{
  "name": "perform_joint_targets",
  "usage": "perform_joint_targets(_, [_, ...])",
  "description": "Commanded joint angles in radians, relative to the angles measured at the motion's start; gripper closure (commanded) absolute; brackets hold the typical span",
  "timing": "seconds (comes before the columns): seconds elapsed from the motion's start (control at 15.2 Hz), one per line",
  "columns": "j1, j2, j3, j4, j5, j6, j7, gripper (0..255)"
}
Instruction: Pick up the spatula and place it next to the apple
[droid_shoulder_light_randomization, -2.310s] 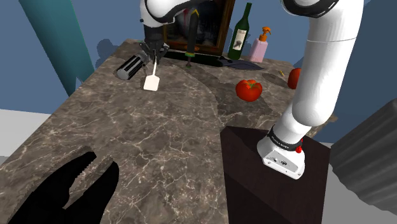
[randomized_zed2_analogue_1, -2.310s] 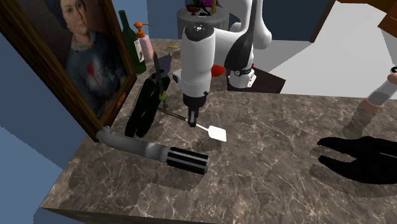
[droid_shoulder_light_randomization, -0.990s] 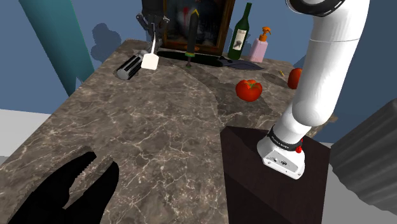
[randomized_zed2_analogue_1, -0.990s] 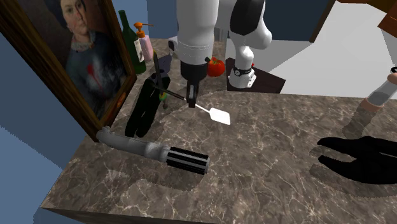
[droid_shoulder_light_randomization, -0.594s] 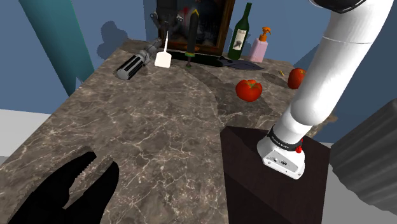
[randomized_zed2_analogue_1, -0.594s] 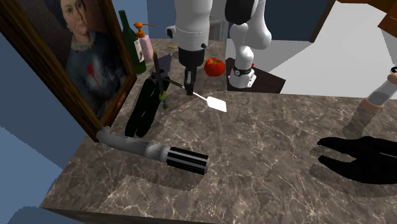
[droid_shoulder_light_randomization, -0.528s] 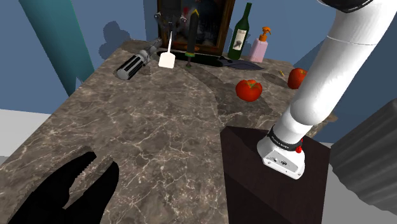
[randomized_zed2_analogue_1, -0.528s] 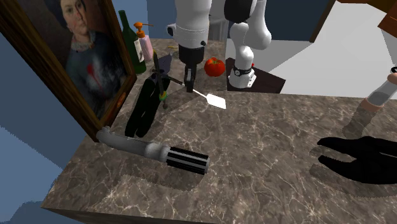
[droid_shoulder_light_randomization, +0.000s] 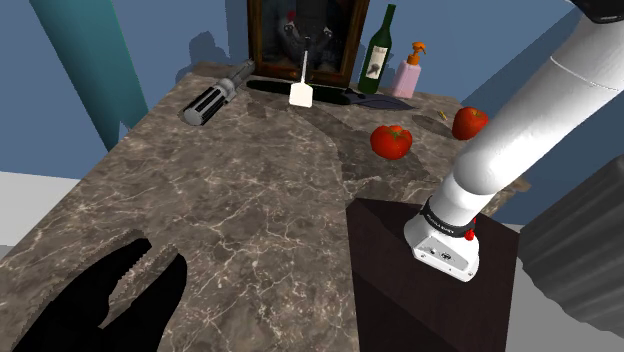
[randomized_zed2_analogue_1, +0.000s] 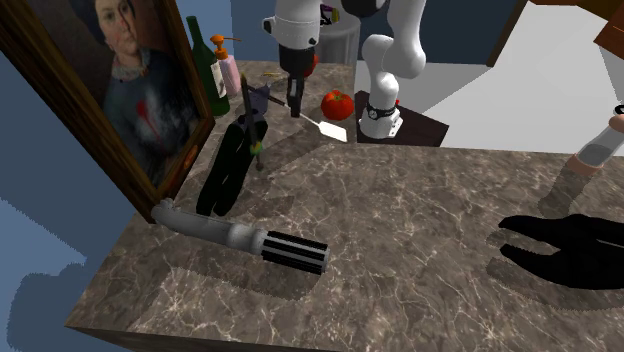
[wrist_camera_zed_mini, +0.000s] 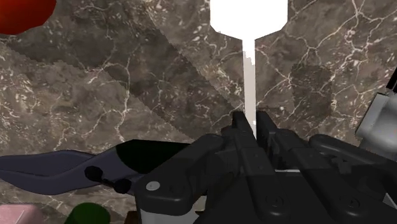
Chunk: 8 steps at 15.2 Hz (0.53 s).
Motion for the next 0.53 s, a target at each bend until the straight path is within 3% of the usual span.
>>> perform_joint_targets(0.0, [-0.016,-0.049,-0.025,-0.062,0.008,0.016,-0.045,255])
perform_joint_targets(0.46, [-0.068,-0.223,-0.123,-0.238,0.010,0.024,-0.198,255])
